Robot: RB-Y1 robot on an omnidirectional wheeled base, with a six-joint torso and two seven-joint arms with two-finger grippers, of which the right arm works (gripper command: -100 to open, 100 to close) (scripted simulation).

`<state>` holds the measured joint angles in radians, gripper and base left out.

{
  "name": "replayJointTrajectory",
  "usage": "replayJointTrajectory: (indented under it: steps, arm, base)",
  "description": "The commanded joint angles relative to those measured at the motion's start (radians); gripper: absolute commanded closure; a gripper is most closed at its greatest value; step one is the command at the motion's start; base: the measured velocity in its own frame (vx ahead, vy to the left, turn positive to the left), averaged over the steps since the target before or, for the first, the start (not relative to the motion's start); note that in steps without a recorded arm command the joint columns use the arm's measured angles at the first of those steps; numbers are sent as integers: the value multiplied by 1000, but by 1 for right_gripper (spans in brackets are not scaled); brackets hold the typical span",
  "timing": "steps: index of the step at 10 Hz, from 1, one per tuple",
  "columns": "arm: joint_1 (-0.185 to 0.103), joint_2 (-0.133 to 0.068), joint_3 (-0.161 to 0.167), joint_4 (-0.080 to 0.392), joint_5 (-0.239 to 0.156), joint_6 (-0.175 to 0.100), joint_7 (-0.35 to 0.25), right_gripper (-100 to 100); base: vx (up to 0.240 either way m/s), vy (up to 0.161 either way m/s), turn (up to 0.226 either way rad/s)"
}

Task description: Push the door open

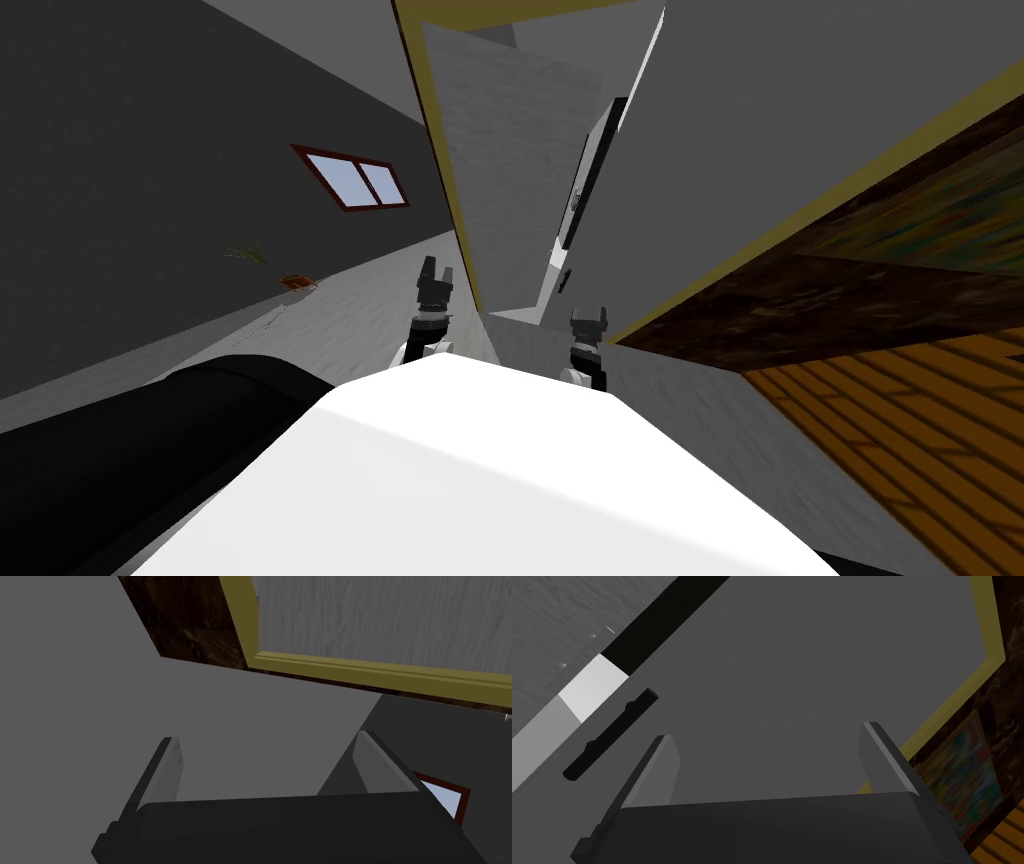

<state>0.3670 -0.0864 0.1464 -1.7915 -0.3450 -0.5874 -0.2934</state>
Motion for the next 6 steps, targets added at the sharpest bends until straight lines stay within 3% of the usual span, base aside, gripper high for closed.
replayJointTrajectory:
  steps: [1,5,6]
  arm:
    - [-7,-1,14,36,-24,-18,-36,-100]
    - [-27,-6,46,129,-86,-61,-123,-100]
    - [-27,-6,46,129,-86,-61,-123,-100]
  base:
    - [89,-53,87]
    - [96,-56,75]
    - [61,-38,34]
